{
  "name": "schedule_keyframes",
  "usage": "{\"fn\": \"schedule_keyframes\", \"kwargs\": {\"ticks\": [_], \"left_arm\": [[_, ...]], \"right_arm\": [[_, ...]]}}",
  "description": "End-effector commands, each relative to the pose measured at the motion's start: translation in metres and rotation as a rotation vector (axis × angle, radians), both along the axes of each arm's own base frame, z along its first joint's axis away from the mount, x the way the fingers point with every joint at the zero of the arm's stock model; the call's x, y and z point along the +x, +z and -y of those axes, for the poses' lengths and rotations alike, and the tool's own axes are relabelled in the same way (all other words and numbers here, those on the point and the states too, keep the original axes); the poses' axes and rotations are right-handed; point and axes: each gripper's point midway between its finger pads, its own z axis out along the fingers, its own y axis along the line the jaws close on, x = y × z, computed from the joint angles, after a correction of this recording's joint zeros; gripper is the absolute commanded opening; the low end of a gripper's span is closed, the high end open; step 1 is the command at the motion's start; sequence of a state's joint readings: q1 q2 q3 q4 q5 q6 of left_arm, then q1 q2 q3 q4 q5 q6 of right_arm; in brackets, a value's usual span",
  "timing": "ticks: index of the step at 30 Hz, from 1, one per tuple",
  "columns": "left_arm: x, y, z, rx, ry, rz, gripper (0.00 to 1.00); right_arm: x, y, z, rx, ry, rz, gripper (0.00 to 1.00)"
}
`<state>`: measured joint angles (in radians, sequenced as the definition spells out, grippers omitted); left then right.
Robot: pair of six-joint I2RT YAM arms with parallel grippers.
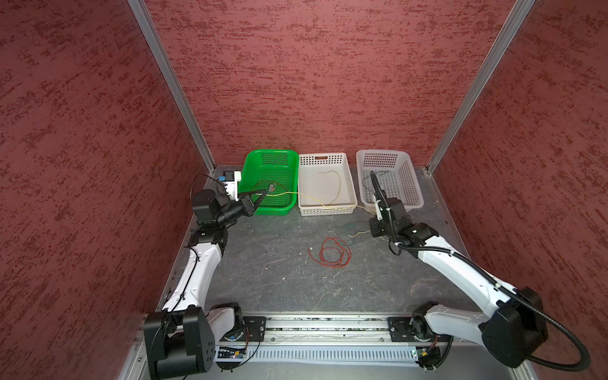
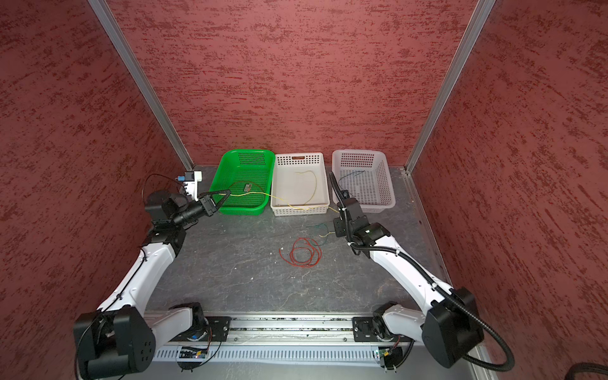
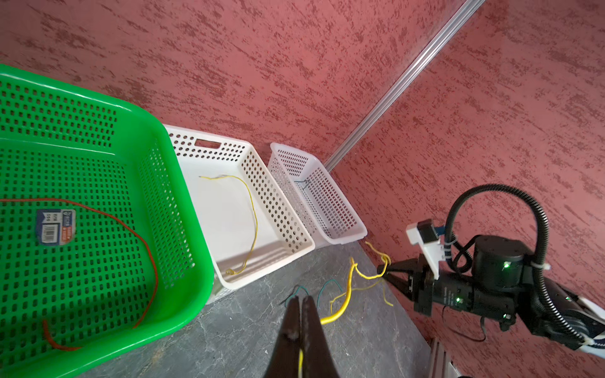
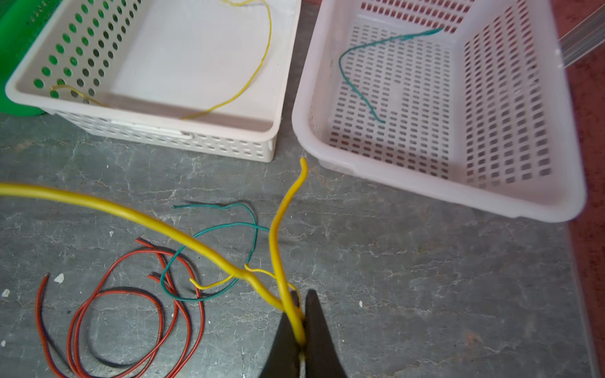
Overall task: Untangle and sort cables by color
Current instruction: Untie the cable.
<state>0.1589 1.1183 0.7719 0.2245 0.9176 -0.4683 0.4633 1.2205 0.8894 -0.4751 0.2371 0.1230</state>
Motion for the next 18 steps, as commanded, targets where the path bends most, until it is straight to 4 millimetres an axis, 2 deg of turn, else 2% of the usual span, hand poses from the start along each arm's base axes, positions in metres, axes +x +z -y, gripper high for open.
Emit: {"fn": "schedule_keyframes", "kwargs": {"ticks": [1,5,9,14,18], "left_arm": [[0.018,0.031,-0.029,-0.01,0.128,0.079,0.0],[0.041,0.045,-0.015,-0.057,0.075,0.101,0.0],[0.061,0.054,0.015,-0.047,0.028,0.126,0.0],[0.071,0.052,0.051,-0.034,-0.049,0.127,0.0],[0.075,0.042,0.075,-0.022,-0.102,0.111,0.0]], "right_arm": [[-0.005,-0.018,0.016,0.009,-0.062,-0.052,0.0],[-0.001,-0.021,-0.008,0.115,0.008,-0.064,0.0],[-0.001,-0.018,-0.032,0.218,0.091,-0.087,0.0],[-0.011,-0.036,-0.053,0.291,0.172,-0.175,0.0],[-0.017,-0.051,-0.064,0.346,0.204,-0.221,0.04]]}}
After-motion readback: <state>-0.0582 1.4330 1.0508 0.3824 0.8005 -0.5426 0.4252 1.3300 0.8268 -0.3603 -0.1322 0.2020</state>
